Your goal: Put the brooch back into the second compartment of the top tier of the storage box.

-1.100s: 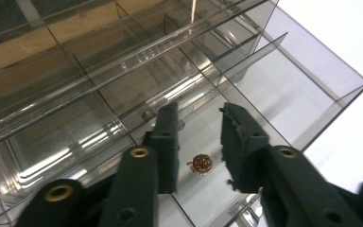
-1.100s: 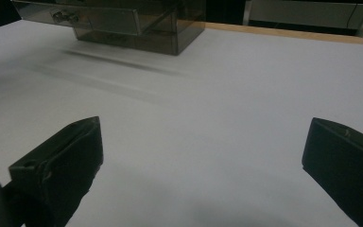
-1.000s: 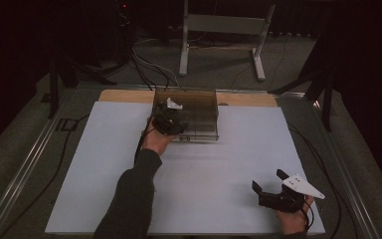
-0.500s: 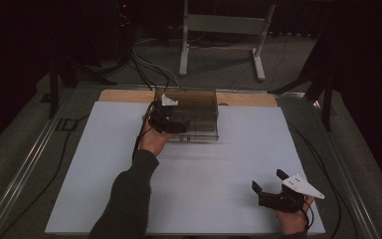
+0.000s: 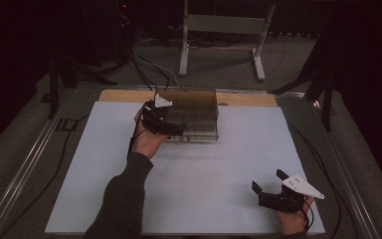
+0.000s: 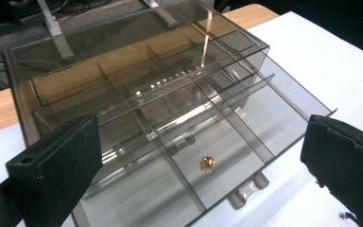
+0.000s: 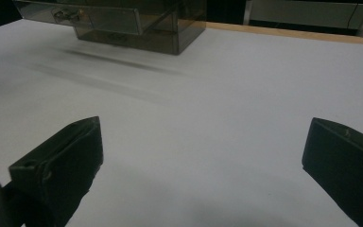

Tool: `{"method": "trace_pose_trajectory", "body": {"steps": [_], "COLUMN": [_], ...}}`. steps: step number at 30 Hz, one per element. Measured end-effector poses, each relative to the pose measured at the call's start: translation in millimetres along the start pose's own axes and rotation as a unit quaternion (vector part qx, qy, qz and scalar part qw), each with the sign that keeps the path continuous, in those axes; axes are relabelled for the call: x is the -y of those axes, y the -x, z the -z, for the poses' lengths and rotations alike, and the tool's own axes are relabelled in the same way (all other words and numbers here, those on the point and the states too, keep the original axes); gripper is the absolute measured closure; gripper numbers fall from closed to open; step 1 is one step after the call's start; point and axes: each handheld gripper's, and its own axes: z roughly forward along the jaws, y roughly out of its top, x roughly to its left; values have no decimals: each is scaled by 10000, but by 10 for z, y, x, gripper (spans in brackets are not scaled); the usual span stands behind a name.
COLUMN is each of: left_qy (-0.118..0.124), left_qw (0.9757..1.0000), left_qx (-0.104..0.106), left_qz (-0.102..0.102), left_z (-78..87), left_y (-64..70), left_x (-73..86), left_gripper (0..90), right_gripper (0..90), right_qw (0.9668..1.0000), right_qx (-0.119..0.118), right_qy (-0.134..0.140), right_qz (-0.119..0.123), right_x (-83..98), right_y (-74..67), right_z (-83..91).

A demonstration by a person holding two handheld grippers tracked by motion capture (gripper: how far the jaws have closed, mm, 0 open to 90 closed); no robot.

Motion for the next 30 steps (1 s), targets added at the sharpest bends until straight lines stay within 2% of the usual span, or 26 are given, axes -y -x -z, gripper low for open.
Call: {"method": "trace_pose_trajectory", "body": {"steps": [16,25,30], "left_qy": [287,344,406], "left_qw": [9994,9990,9988], "left_qx": [-33,-30,-32], "left_qz": [-185,-286,-271], "left_z": [361,502,570], "left_y": [-65,-84,-104], "left_x": [132,274,372], "left_gripper": [4,4,4], "right_gripper": [1,1,1], "right_qw": [10000,10000,10000], "right_qx": [-22,-29,-33], "right_qy": [-20,-22,-24], "right_qz": [19,24,26], "right_x": [2,1,2], "right_y": [-9,-13,-16], "right_z": [-6,-7,-9]}}
